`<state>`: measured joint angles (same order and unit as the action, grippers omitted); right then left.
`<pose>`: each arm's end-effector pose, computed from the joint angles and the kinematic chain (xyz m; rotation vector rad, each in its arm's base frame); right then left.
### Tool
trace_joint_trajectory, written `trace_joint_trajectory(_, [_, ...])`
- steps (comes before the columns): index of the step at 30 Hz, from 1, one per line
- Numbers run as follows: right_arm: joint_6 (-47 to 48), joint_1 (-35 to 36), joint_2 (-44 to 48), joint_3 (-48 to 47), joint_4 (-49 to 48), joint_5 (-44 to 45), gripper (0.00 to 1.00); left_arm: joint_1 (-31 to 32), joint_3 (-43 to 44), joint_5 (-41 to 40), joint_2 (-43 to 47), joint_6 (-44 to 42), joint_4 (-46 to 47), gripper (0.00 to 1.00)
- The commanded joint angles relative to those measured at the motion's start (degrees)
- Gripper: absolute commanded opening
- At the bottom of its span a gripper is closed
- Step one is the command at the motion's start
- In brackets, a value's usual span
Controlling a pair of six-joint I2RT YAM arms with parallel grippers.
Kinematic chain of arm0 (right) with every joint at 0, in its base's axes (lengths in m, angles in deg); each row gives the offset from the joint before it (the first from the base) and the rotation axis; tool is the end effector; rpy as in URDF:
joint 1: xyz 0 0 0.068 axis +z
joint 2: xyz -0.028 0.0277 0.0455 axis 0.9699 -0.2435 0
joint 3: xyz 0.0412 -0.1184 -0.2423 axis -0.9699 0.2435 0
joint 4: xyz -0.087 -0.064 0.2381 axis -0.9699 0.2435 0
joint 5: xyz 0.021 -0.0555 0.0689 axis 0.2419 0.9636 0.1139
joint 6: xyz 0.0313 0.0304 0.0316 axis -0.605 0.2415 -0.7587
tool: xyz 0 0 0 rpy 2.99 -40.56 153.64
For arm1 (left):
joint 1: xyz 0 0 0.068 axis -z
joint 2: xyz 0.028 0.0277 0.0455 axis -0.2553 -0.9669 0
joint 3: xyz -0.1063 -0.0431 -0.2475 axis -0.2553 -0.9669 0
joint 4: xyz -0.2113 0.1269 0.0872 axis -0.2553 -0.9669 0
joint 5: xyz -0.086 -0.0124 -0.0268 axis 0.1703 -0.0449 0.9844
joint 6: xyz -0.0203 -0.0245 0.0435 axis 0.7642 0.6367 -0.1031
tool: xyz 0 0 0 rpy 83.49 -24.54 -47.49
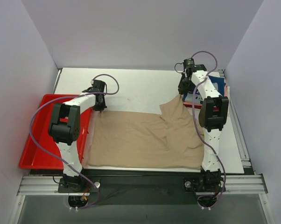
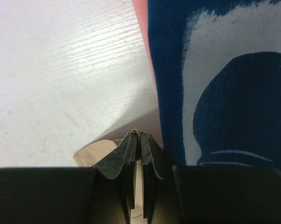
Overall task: Fold and stack the t-shirts
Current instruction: Grap the side of the flattened tshirt furthest away from the robot with both arms, then fold the other side of the tshirt into a rectangle
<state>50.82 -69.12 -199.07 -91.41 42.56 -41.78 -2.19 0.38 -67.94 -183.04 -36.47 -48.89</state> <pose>0.5116 0.0619 0.2271 0.4024 2.4953 0.2647 0.4007 -0.0810 0.1621 -0.2602 2.5878 0.1138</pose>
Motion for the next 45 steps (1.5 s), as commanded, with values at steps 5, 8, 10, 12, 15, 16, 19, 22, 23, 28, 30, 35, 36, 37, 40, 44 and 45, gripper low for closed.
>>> trace_joint_trajectory(5, [-2.32, -0.46, 5.90, -5.72, 2.32, -4.85, 0.00, 0.50, 5.68, 3.76, -0.35, -1.09, -3.86, 0.00])
trace_joint_trajectory(8, [-2.85, -0.81, 6.34, -7.83, 2.23, -5.99, 0.00, 0.50, 9.62, 3.85, -0.79, -1.35, -4.38, 0.00])
trace_joint_trajectory(10, [-3.20, -1.07, 6.60, -9.41, 2.23, -6.61, 0.00, 0.41, 11.66, 4.20, -1.14, -1.44, -5.44, 0.00])
trace_joint_trajectory(12, [-3.64, -1.77, 6.95, -10.20, 2.23, -7.22, 0.00, 0.32, 13.95, 4.20, -1.05, -1.44, -5.88, 0.00])
trace_joint_trajectory(15, [-3.64, -2.39, 8.09, -10.73, 2.32, -8.19, 0.00, -0.38, 14.92, 4.99, 0.09, -1.18, -5.27, 0.00])
trace_joint_trajectory(16, [-3.47, -2.48, 8.62, -10.30, 2.32, -8.37, 0.00, -0.82, 14.75, 5.25, 0.96, -1.09, -4.92, 0.00])
trace_joint_trajectory(19, [-3.20, -2.39, 10.99, -8.89, 2.23, -9.42, 0.00, -1.17, 13.26, 6.31, 3.24, -2.14, -3.68, 0.00])
trace_joint_trajectory(22, [-2.85, -2.39, 15.12, -5.21, 2.23, -9.69, 0.00, -1.35, 9.32, 6.92, 5.97, -3.63, -2.63, 0.00])
trace_joint_trajectory(23, [-2.76, -2.39, 16.44, -1.98, 2.23, -9.69, 0.00, -1.52, 8.08, 7.10, 6.85, -3.99, -2.28, 0.00])
trace_joint_trajectory(28, [-1.71, -2.57, 26.98, 10.34, 2.23, -8.72, 0.00, -1.79, 2.01, 7.98, 11.94, -5.83, -0.34, 0.00])
trace_joint_trajectory(30, [-1.53, -2.57, 31.19, 16.65, 2.32, -8.46, 0.00, -1.88, 0.16, 7.98, 13.09, -6.18, -0.60, 0.00])
trace_joint_trajectory(35, [-2.58, -2.57, 38.94, 27.92, 2.41, -7.76, 0.00, -2.23, -0.29, 6.49, 14.94, -6.89, -4.73, 0.00])
trace_joint_trajectory(36, [-2.85, -2.57, 41.21, 29.50, 2.49, -7.67, 0.00, -2.32, -0.29, 5.96, 14.95, -7.06, -6.56, 0.00])
trace_joint_trajectory(37, [-3.11, -2.57, 42.45, 33.09, 2.49, -7.58, 0.00, -2.32, -0.29, 5.87, 15.03, -7.41, -7.28, 0.00])
trace_joint_trajectory(40, [-3.82, -2.57, 46.93, 39.34, 3.02, -7.23, 0.00, -2.32, -1.16, 5.69, 15.82, -8.82, -9.39, 0.00])
trace_joint_trajectory(44, [-4.08, -2.83, 52.99, 46.19, 4.95, -5.82, 0.00, -2.23, -2.48, 3.59, 17.93, -9.88, -11.15, 0.00])
trace_joint_trajectory(45, [-3.99, -3.27, 53.88, 47.35, 5.22, -5.73, 0.00, -2.23, -2.74, 3.67, 19.06, -10.31, -11.33, 0.00])
